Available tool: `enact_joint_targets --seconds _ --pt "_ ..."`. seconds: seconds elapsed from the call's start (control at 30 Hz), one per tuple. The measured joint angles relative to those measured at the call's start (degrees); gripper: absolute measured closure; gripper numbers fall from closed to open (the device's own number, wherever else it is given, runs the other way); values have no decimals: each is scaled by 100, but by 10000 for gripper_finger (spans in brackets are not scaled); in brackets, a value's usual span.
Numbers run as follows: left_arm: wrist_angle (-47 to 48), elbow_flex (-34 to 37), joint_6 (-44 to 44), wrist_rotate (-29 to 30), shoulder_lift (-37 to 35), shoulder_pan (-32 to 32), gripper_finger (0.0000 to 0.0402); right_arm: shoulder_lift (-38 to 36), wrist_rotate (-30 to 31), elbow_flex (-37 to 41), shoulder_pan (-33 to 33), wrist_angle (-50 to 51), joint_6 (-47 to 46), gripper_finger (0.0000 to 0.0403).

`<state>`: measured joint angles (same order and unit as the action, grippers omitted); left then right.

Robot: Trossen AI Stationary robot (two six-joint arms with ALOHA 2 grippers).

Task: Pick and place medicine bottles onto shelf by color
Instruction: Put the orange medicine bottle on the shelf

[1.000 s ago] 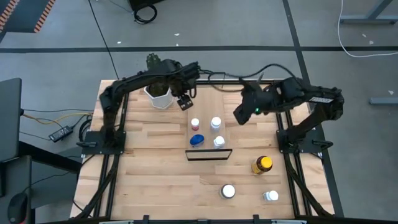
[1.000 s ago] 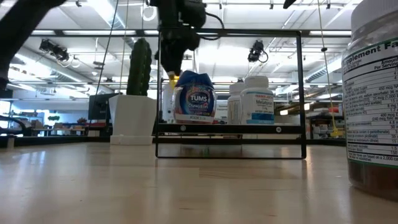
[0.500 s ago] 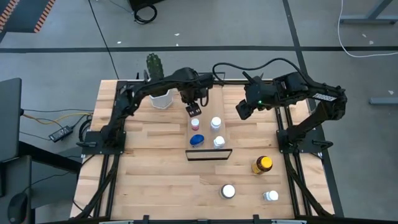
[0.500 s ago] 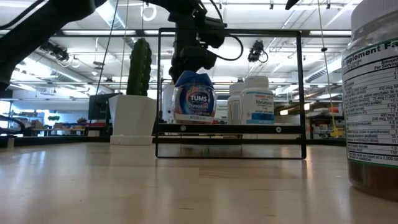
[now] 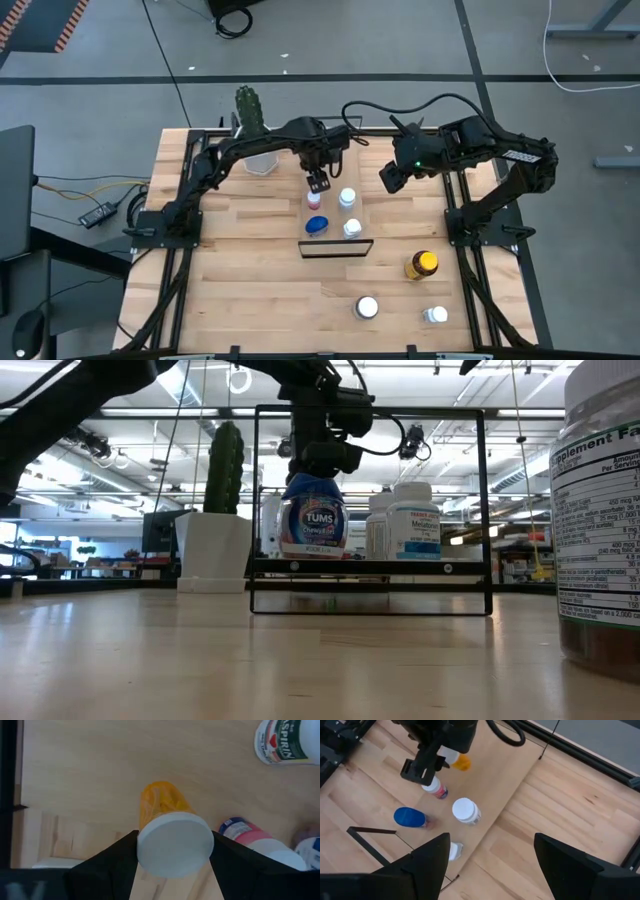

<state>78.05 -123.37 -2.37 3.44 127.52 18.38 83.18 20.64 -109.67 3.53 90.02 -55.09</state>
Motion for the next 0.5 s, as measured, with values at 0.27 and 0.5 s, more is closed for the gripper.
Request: enact_joint_targets --seconds 0.27,0.5 --pt "-184 0 -319 147 0 35 171 0 -42 0 0 0 -118 107" --pt "-111 10 -466 149 139 121 171 2 -60 0 0 0 -129 107"
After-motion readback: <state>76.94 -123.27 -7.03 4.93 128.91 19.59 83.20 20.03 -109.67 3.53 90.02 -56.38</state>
